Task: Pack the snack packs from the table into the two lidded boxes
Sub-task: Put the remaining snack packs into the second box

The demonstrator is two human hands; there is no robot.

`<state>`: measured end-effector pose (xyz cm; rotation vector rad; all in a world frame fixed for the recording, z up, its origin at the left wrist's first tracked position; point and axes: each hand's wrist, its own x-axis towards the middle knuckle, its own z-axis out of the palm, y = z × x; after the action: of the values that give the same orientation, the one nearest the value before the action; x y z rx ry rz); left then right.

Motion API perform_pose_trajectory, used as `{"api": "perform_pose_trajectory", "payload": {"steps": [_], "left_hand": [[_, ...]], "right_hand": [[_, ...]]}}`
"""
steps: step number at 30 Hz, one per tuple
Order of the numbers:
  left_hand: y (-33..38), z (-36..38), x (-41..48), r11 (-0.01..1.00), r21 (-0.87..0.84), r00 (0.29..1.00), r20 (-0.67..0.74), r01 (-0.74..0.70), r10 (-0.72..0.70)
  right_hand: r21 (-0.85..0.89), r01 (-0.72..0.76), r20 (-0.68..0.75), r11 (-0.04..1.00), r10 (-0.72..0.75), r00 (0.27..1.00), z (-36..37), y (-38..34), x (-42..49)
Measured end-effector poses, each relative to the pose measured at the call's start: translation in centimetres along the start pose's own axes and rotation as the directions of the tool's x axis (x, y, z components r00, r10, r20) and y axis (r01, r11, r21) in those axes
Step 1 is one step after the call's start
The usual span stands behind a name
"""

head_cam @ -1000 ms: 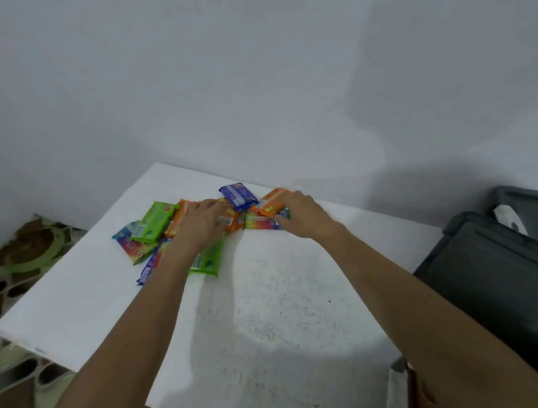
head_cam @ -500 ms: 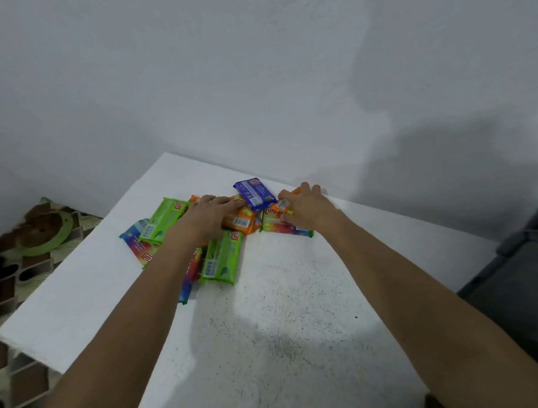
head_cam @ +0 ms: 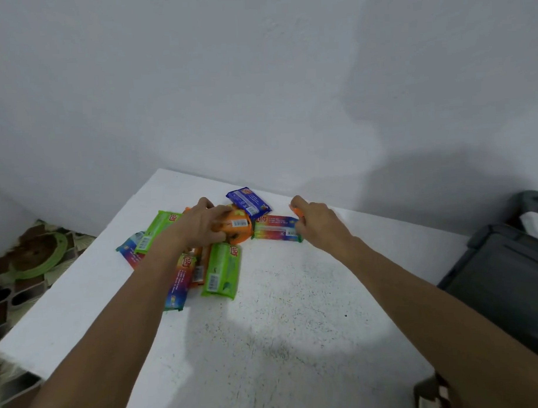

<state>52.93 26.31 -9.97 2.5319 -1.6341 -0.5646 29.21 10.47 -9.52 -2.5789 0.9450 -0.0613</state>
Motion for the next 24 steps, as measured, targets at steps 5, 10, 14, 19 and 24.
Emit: {"api": "perform_pose_trajectory", "payload": {"steps": [5,10,14,19,24], "left_hand": [[2.1,-0.3,-2.3,0.983,-0.162,0.988,-0.143,-0.085,0.062],[5.5,0.0,-5.6,0.900,-0.397,0.968,-0.236,-0.180,0.090],[8.9,1.2,-8.1,0.747,-0.609,0.955,-0.272,-0.268,0.121],[14.6,2.3,-11.9,0.509,-0.798,0.946,-0.292,-0.323,0.141],[20.1,2.9,-15.3,0.426,-0.830,0.933,-0.304,-0.360,0.195]], "right_hand": [[0.281,0.028,-0.148,0.959,0.015,0.989,-1.7,1.1,-3.9],[0.451,0.051,-0.226,0.891,0.059,0.972,-3.4,2.1,-8.9],[0.640,0.023,-0.204,0.768,0.141,0.969,-5.1,3.2,-13.5],[0.768,0.018,-0.205,0.640,0.219,0.954,-7.3,4.8,-19.9],[0.777,0.041,-0.276,0.628,0.281,0.919,-9.5,6.2,-26.7]]}}
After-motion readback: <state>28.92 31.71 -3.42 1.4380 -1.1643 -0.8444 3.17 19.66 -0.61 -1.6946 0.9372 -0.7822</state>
